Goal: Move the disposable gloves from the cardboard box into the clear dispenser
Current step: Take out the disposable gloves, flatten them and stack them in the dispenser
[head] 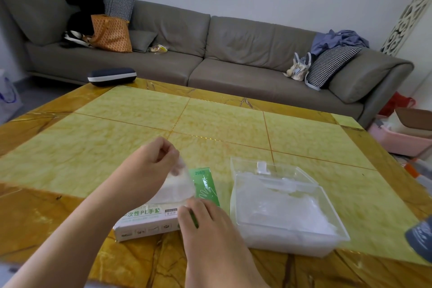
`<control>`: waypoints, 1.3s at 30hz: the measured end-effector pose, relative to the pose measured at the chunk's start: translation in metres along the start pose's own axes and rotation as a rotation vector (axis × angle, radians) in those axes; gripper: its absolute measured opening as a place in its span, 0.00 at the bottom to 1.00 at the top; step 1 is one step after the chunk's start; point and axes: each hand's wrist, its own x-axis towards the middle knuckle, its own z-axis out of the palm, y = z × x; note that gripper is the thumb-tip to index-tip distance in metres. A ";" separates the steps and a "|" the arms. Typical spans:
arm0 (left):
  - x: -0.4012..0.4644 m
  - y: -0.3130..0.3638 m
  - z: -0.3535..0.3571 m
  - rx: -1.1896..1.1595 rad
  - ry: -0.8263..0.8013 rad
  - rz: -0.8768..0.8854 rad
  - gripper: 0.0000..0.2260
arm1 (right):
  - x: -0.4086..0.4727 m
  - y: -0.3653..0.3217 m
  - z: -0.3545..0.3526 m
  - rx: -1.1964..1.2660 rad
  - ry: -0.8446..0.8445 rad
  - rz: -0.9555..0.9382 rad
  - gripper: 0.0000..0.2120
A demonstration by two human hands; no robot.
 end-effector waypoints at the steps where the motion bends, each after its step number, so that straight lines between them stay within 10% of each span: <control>1: 0.000 0.000 0.000 0.011 0.018 -0.010 0.12 | 0.000 0.000 -0.001 0.005 0.009 0.001 0.28; 14: -0.008 0.026 -0.021 -0.951 0.301 -0.018 0.14 | -0.002 -0.005 -0.032 0.197 -0.061 0.051 0.31; 24: -0.023 0.040 0.015 -0.690 0.118 0.030 0.13 | -0.026 0.072 -0.116 1.845 0.158 0.192 0.34; 27: -0.028 0.041 0.033 -0.463 0.037 0.155 0.08 | -0.029 0.084 -0.125 1.779 0.071 0.315 0.44; 31: -0.031 0.036 0.054 -0.274 -0.022 0.258 0.07 | -0.027 0.083 -0.113 1.574 0.035 0.467 0.29; 39: -0.030 0.042 0.051 -0.501 -0.081 0.203 0.10 | -0.032 0.093 -0.104 1.536 0.251 0.487 0.15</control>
